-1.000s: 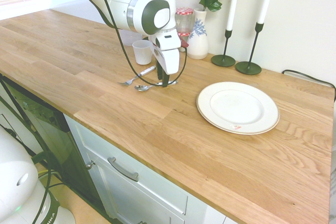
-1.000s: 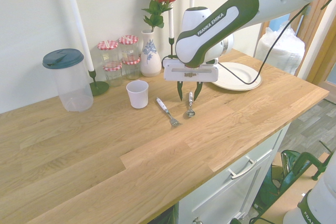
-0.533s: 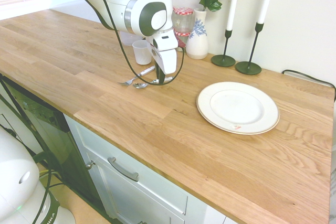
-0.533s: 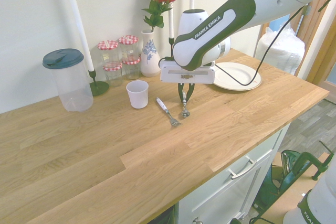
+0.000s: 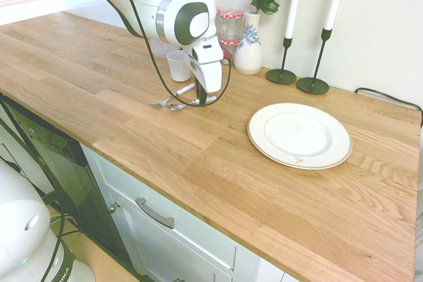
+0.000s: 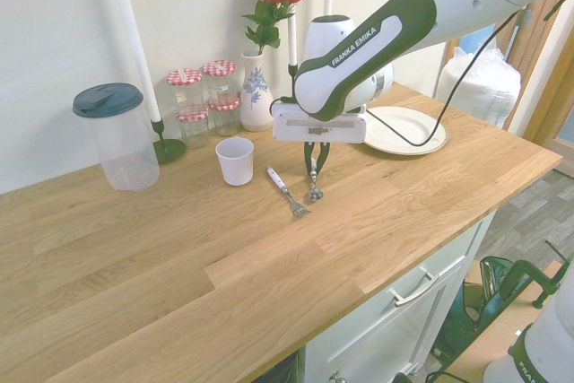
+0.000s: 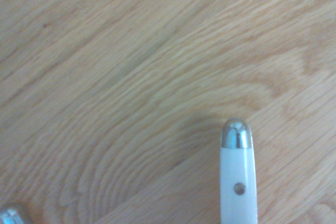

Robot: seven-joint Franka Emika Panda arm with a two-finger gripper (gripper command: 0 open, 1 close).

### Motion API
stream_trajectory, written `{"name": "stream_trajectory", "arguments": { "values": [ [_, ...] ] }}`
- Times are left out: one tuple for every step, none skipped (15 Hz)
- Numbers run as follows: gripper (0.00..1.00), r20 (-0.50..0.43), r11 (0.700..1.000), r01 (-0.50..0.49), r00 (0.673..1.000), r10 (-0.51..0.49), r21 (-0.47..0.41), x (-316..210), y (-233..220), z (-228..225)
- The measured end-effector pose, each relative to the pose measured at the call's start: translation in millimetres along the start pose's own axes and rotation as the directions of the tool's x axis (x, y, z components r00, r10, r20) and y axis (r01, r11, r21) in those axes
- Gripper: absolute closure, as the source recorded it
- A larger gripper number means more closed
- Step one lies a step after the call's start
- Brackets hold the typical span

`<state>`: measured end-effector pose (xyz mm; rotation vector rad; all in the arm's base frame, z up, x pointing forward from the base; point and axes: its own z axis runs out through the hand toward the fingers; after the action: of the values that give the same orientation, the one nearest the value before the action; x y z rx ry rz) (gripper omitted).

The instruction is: Put the spoon into the plate

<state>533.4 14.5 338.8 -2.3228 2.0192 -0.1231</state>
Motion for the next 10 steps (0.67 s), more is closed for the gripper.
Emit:
{"name": "stream_trajectory", "arguments": {
  "values": [
    [1.00,-0.003,1.000,0.001,1.000,-0.001,0.014,2.0,-0.3,-9.1],
    [1.00,-0.006,1.000,0.001,1.000,-0.001,0.030,4.8,0.1,-21.2],
    [1.00,-0.009,0.999,0.002,1.000,-0.001,0.042,8.0,1.5,-33.7],
    [1.00,-0.012,0.999,0.001,1.000,0.000,0.050,12.1,4.1,-46.3],
    [1.00,-0.015,0.998,-0.001,1.000,0.001,0.058,17.0,7.7,-56.8],
    [1.00,-0.018,0.998,-0.005,1.000,0.006,0.062,23.2,12.6,-65.3],
    [1.00,-0.020,0.998,-0.011,1.000,0.012,0.064,31.3,18.4,-73.0],
    [1.00,-0.022,0.998,-0.019,1.000,0.020,0.066,42.1,25.2,-79.9],
    [1.00,-0.023,0.997,-0.028,0.999,0.029,0.067,55.7,34.2,-84.1],
    [1.00,-0.023,0.997,-0.035,0.999,0.036,0.066,71.0,44.4,-86.6]
  ]
}}
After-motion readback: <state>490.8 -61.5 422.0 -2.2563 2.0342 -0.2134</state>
